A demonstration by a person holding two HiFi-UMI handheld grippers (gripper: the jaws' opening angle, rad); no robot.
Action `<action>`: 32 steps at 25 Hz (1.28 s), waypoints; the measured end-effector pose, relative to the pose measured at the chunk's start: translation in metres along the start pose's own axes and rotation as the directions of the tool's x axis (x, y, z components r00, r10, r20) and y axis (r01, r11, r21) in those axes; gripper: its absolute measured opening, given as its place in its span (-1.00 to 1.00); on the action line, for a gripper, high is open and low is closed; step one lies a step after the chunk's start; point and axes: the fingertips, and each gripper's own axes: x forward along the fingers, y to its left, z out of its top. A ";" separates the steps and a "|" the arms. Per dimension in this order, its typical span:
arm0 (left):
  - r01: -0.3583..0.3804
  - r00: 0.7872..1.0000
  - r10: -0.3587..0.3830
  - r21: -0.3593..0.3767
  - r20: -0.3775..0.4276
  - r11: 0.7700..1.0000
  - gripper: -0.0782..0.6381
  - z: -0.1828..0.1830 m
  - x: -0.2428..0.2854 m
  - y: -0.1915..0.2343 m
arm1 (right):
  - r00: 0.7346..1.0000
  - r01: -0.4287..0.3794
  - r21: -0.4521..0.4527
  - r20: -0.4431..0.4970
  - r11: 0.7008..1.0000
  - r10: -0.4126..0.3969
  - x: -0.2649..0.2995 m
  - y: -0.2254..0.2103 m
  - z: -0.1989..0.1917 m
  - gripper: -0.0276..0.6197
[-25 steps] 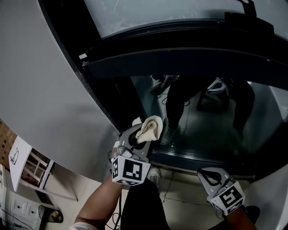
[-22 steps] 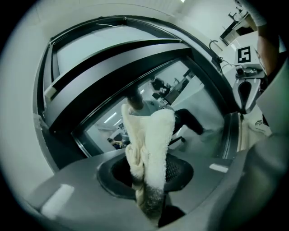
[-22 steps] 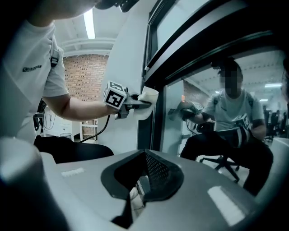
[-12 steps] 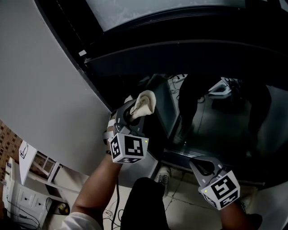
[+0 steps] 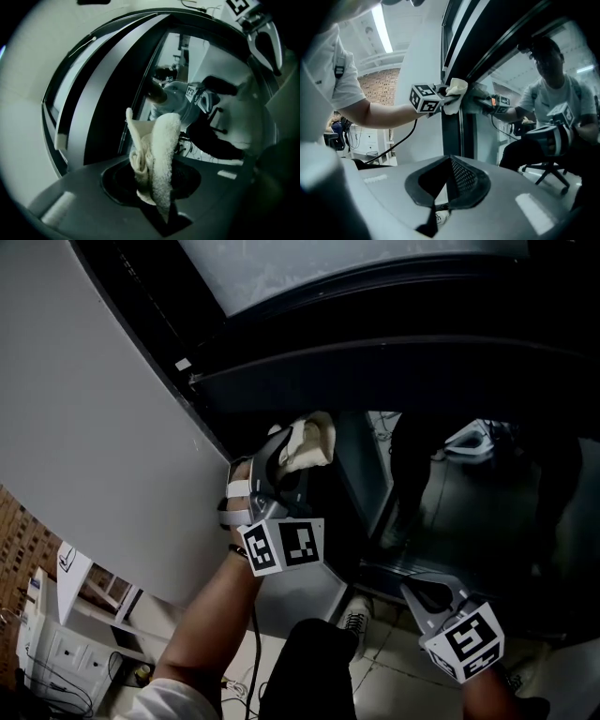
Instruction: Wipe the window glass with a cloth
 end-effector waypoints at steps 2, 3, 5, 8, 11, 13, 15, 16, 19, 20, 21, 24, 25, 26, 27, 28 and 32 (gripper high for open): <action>-0.033 0.999 0.031 0.076 0.021 0.997 -0.45 0.008 0.000 0.005 | 1.000 -0.004 0.005 0.010 1.000 0.004 0.000 0.001 0.001 -0.91; -0.050 0.998 0.047 0.107 0.031 0.993 -0.45 0.011 0.001 0.008 | 1.000 -0.005 0.009 0.012 1.000 0.004 -0.001 0.001 0.001 -0.91; -0.086 0.996 0.079 0.161 0.052 0.983 -0.45 0.015 0.004 0.017 | 1.000 0.000 0.016 0.014 1.000 0.000 -0.002 -0.001 0.002 -0.91; -0.127 0.990 0.112 0.220 0.082 0.967 -0.45 0.019 0.010 0.026 | 1.000 0.010 0.026 0.022 1.000 -0.011 -0.004 -0.006 0.002 -0.91; -0.143 0.988 0.124 0.241 0.095 0.960 -0.45 0.020 0.016 0.028 | 0.999 0.018 0.033 0.029 0.999 -0.019 -0.006 -0.011 0.004 -0.91; -0.160 0.985 0.138 0.244 0.104 0.957 -0.45 0.020 0.017 0.030 | 0.999 0.021 0.046 0.030 0.999 -0.022 -0.004 -0.014 0.005 -0.91; -0.195 0.977 0.168 0.235 0.130 0.952 -0.45 0.023 0.014 0.036 | 0.999 0.020 0.064 0.027 0.998 -0.021 -0.002 -0.015 0.004 -0.91; -0.216 0.972 0.186 0.227 0.146 0.950 -0.45 0.026 0.013 0.040 | 0.999 0.019 0.067 0.026 0.998 -0.021 -0.001 -0.014 0.004 -0.91; -0.245 0.963 0.211 0.222 0.166 0.944 -0.45 0.034 0.015 0.046 | 1.000 0.010 0.066 0.023 0.998 -0.012 -0.001 -0.009 0.001 -0.91; -0.245 0.963 0.210 0.226 0.166 0.943 -0.45 0.035 0.016 0.044 | 1.000 0.005 0.065 0.021 0.998 -0.007 -0.002 -0.006 -0.001 -0.91; -0.244 0.964 0.209 0.228 0.165 0.943 -0.45 0.036 0.017 0.042 | 1.000 0.001 0.063 0.020 0.998 -0.002 -0.002 -0.004 -0.003 -0.91; -0.236 0.966 0.204 0.218 0.160 0.947 -0.45 0.034 0.020 0.033 | 1.000 -0.006 0.060 0.018 0.998 0.005 -0.002 -0.003 -0.003 -0.91; -0.232 0.967 0.201 0.210 0.158 0.950 -0.45 0.032 0.021 0.029 | 1.000 -0.007 0.061 0.018 0.998 0.006 -0.001 -0.004 -0.003 -0.91; -0.227 0.968 0.197 0.201 0.155 0.953 -0.45 0.029 0.023 0.026 | 1.000 -0.006 0.063 0.016 0.998 0.005 0.000 -0.005 -0.002 -0.91; -0.220 0.969 0.192 0.191 0.153 0.957 -0.46 0.025 0.025 0.022 | 1.000 -0.005 0.069 0.010 0.998 0.004 0.001 -0.007 -0.002 -0.91; -0.213 0.971 0.187 0.181 0.149 0.960 -0.46 0.021 0.027 0.020 | 1.000 -0.001 0.074 0.002 0.997 0.001 0.002 -0.008 -0.002 -0.91; -0.189 0.977 0.169 0.151 0.133 0.970 -0.46 0.009 0.032 0.016 | 0.999 0.028 0.090 -0.034 0.996 -0.025 0.008 -0.021 -0.005 -0.91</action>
